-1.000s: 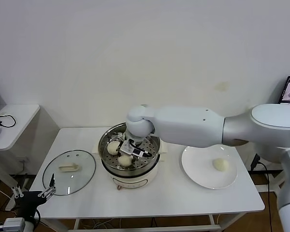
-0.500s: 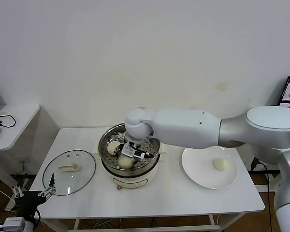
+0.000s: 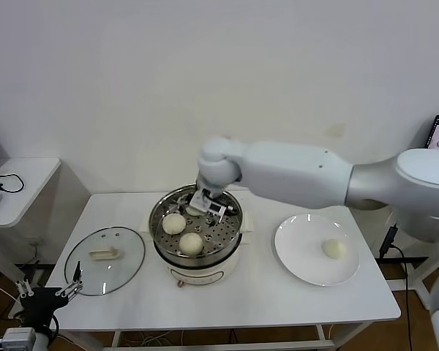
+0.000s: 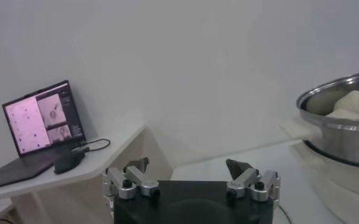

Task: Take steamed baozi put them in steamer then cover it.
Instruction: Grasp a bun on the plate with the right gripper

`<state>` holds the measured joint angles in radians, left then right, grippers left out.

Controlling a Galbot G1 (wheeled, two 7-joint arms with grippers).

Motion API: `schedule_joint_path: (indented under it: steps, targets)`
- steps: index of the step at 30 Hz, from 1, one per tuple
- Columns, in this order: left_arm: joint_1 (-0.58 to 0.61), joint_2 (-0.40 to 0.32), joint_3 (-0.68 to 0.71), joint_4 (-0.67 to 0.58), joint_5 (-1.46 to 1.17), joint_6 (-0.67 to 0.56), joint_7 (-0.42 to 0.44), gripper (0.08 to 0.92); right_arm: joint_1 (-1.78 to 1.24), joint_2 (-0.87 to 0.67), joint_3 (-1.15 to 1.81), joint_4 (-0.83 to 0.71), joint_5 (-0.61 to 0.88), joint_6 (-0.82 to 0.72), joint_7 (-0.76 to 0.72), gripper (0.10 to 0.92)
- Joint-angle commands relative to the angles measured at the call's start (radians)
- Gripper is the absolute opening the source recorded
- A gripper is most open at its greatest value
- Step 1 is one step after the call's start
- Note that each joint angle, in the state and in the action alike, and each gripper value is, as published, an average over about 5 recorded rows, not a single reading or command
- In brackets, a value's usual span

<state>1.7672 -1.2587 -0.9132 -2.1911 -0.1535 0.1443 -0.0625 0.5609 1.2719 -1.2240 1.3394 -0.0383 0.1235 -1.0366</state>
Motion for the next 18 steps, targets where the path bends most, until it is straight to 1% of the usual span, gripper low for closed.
schedule_joint_path:
  steps: [1, 5, 8, 13, 18]
  targets:
    - [-0.002, 0.013, -0.001, -0.005, -0.003, 0.003, 0.001, 0.823, 0.043, -0.215, 0.09, 0.043, 0.108, -0.214, -0.081, 0.823]
    - [-0.009, 0.02, 0.013, -0.003, -0.001, 0.004, 0.002, 0.823, 0.043, -0.357, 0.089, 0.097, 0.128, -0.34, -0.101, 0.823]
    - [-0.014, 0.027, 0.022, 0.001, -0.001, 0.004, 0.002, 0.823, 0.028, -0.455, 0.09, 0.14, 0.132, -0.396, -0.109, 0.823]
    - [-0.019, 0.037, 0.034, 0.006, -0.001, 0.003, 0.001, 0.823, -0.076, -0.636, 0.13, 0.193, 0.081, -0.428, -0.103, 0.823]
    - [-0.021, 0.041, 0.047, 0.008, 0.005, 0.003, 0.002, 0.823, -0.264, -0.756, 0.275, 0.181, 0.009, -0.422, -0.098, 0.823]
